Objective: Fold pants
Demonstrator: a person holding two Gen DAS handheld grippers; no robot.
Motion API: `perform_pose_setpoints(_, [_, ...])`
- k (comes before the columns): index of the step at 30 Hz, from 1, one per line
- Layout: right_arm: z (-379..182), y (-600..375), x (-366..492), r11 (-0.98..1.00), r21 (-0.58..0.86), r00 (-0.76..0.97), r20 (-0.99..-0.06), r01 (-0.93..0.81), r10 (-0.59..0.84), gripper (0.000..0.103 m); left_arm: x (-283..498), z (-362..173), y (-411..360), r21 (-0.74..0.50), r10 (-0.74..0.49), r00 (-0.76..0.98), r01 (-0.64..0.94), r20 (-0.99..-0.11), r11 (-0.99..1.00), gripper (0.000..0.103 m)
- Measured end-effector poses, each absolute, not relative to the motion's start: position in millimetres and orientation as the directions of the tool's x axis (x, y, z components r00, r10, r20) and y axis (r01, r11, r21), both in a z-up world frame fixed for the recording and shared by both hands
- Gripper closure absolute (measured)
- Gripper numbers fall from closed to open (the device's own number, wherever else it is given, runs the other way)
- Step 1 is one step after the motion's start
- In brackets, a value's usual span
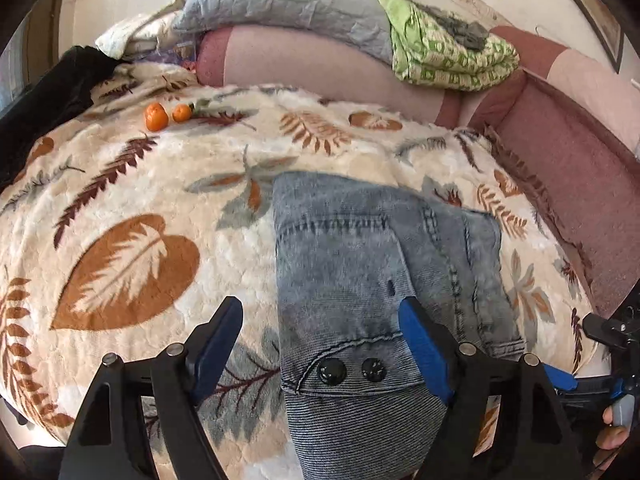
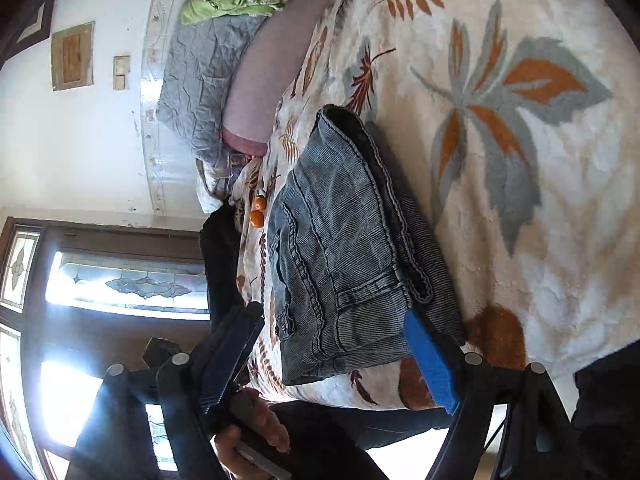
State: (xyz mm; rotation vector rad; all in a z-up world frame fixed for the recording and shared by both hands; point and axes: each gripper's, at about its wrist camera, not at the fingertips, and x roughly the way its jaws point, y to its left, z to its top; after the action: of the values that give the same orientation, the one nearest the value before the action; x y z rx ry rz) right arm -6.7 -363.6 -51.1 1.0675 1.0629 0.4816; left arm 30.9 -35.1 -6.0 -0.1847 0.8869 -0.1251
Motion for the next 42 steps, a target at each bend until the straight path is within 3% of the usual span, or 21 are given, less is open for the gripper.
perform_pose_setpoints(4, [-62,-352,-4,0.438,0.877,0.419,-0.480,0.199,0.771,0.021,40,-44,-25,-0.292,-0.228,0.608,-0.006,-0.760,0.956,0.014])
perform_pose_setpoints(12, [-71,-343,15,0.517,0.813,0.440,-0.581,0.269,0.685,0.021,35,-38,-23,-0.300,-0.236,0.605,-0.005,-0.760,0.954,0.014])
perform_pose_setpoints(17, [-76,-345,28,0.514,0.800,0.448,-0.599,0.308,0.664,0.021,35,-39,-25,-0.285,-0.226,0.613,0.001,-0.758,0.959,0.014])
perform_pose_setpoints(18, [-73,-343,30,0.541,0.787,0.447,-0.615,0.298,0.649,0.027,35,-39,-25,-0.284,-0.223,0.613,-0.001,-0.758,0.959,0.014])
perform_pose_setpoints(19, [-71,-341,29,0.569,0.770,0.444,-0.634,0.289,0.632,0.056,35,-39,-25,-0.280,-0.220,0.615,-0.001,-0.757,0.960,0.014])
perform_pose_setpoints(20, [-70,-339,28,0.572,0.772,0.440,-0.631,0.278,0.638,0.076,34,-39,-26,-0.276,-0.218,0.616,0.001,-0.757,0.961,0.014])
perform_pose_setpoints(21, [-67,-337,25,0.575,0.773,0.444,-0.628,0.268,0.638,0.084,34,-39,-26,-0.269,-0.212,0.619,0.002,-0.756,0.963,0.014])
perform_pose_setpoints(26, [-31,-327,5,0.671,0.724,0.501,-0.645,0.159,0.577,0.087,32,-37,-26,-0.254,-0.201,0.628,0.005,-0.752,0.967,0.013])
perform_pose_setpoints(29, [-59,-326,9,0.758,0.623,0.432,-0.748,0.194,0.504,0.087,26,-29,-29,-0.239,-0.191,0.651,0.015,-0.735,0.971,0.013])
perform_pose_setpoints(32, [-71,-335,8,0.715,0.671,0.428,-0.715,0.196,0.553,0.083,11,-12,-36,-0.145,-0.116,0.730,0.023,-0.674,0.989,0.013])
perform_pose_setpoints(36, [-34,-338,4,0.821,0.551,0.439,-0.781,0.148,0.445,0.071,22,-33,-47,-0.049,-0.055,0.655,0.027,-0.753,0.998,0.012])
perform_pose_setpoints(39, [10,-340,8,0.844,0.529,0.533,-0.741,0.089,0.408,0.065,23,-30,-45,-0.050,-0.050,0.657,0.019,-0.752,0.999,0.010])
perform_pose_setpoints(42, [41,-318,32,0.855,0.518,0.546,-0.706,-0.036,0.451,0.040,22,-30,-46,-0.041,-0.041,0.660,0.016,-0.750,0.999,0.010])
